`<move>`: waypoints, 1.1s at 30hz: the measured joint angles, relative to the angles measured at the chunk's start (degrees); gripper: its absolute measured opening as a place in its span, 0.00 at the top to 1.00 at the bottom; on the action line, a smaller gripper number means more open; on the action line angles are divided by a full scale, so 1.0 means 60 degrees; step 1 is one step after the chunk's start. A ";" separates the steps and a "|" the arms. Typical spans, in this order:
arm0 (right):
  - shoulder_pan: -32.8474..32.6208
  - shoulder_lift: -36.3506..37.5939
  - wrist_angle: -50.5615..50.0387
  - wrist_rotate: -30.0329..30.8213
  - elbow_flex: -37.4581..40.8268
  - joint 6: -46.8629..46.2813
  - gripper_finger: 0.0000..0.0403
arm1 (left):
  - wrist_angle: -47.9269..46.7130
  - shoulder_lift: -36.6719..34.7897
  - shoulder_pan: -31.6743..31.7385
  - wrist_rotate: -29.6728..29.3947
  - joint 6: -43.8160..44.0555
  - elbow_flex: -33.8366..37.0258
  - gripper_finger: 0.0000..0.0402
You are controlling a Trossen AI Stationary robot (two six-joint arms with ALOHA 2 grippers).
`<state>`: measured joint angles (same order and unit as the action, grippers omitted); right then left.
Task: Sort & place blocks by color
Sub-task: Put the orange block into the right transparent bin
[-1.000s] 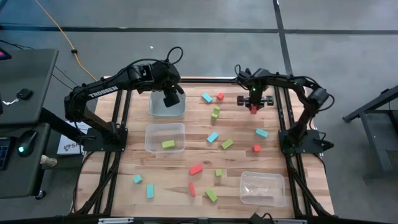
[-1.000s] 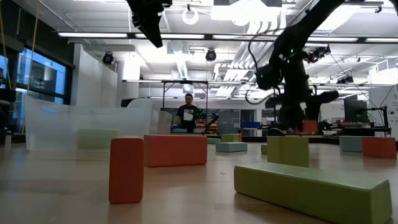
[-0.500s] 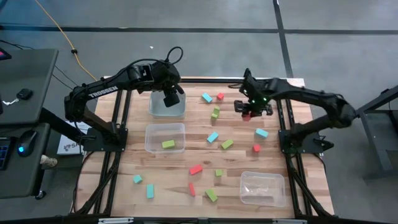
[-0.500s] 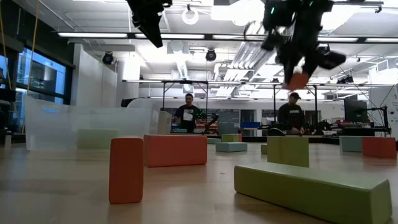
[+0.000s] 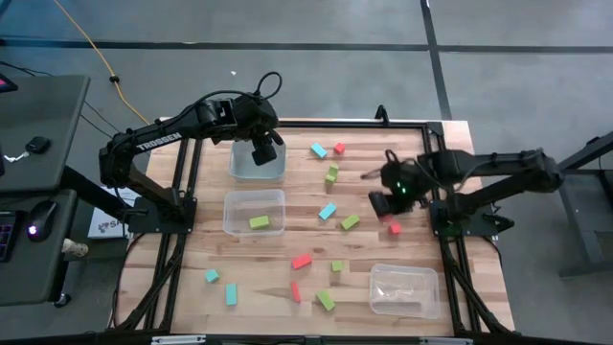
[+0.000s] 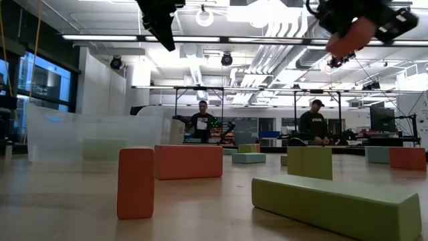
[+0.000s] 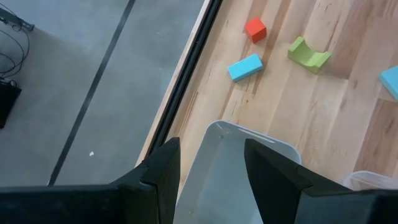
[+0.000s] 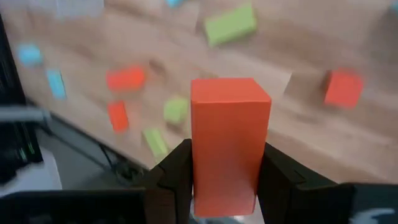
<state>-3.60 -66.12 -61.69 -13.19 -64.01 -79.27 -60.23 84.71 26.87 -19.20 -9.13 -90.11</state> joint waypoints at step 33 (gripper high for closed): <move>-0.6803 -0.3525 0.1942 0.1079 0.0000 -0.1143 0.72 | -0.0004 0.0000 -0.0359 0.2381 0.4066 0.0002 0.62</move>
<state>-44.42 -87.27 -50.04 -6.72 -64.01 -86.13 -60.25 84.71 24.72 -4.92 15.27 -90.09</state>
